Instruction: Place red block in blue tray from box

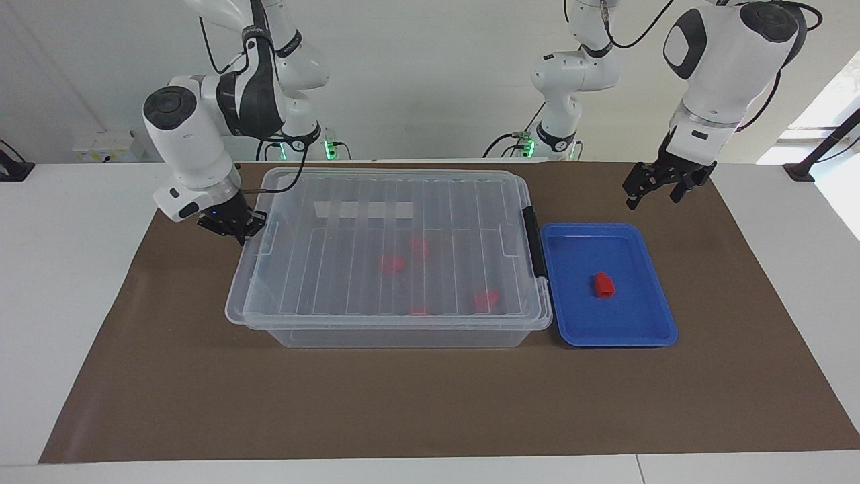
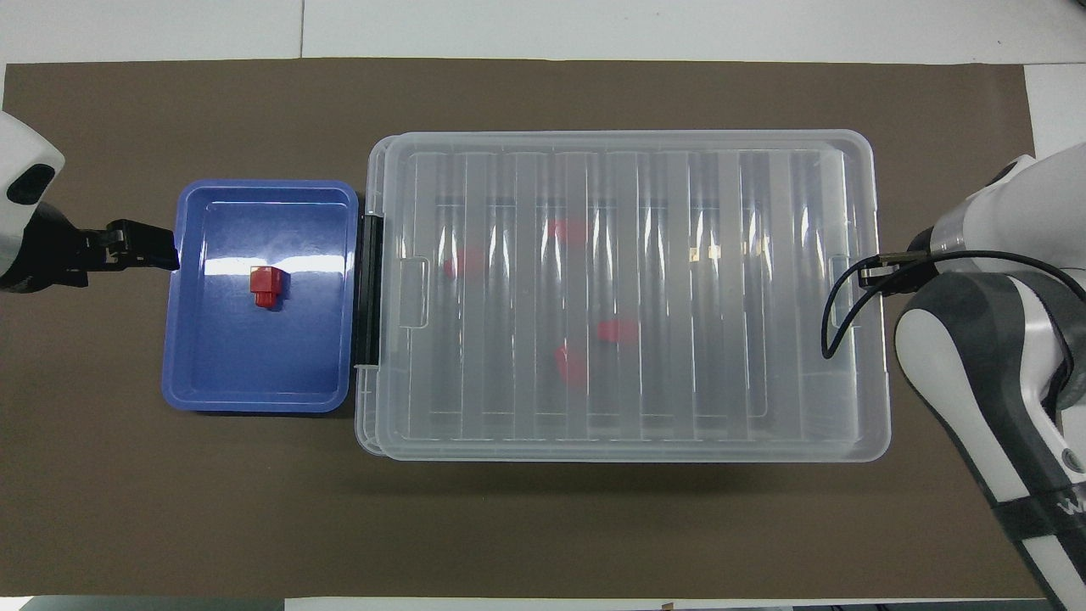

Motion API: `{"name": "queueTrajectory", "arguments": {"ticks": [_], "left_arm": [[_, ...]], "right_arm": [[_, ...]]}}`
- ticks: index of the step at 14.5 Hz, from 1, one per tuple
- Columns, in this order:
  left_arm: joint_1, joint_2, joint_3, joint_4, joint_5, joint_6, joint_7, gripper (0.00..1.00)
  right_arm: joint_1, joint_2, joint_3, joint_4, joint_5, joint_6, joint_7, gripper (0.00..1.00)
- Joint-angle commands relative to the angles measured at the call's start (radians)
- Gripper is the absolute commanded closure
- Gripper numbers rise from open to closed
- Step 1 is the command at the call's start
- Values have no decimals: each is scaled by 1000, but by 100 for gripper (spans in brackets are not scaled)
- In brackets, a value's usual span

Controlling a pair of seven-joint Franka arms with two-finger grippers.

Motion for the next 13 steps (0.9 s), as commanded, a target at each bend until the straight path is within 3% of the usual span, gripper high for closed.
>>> {"name": "queueTrajectory", "arguments": {"ticks": [1, 8, 10, 11, 12, 13], "left_arm": [[15, 0, -9, 28, -8, -14, -3, 0], [26, 66, -7, 128, 3, -48, -3, 0], [21, 69, -7, 128, 1, -48, 2, 0], [17, 66, -7, 122, 0, -48, 19, 0], [15, 60, -9, 115, 0, -51, 34, 0], [13, 55, -9, 104, -2, -55, 36, 0]], "right_arm": [[-22, 19, 10, 116, 13, -115, -13, 100], [-25, 14, -22, 335, 15, -375, -14, 98], [-24, 14, -36, 363, 16, -423, -14, 77], [-25, 11, -44, 363, 19, -423, -14, 54], [-25, 8, -58, 360, 19, -425, -24, 1], [-25, 8, -62, 361, 30, -422, -33, 0]]}}
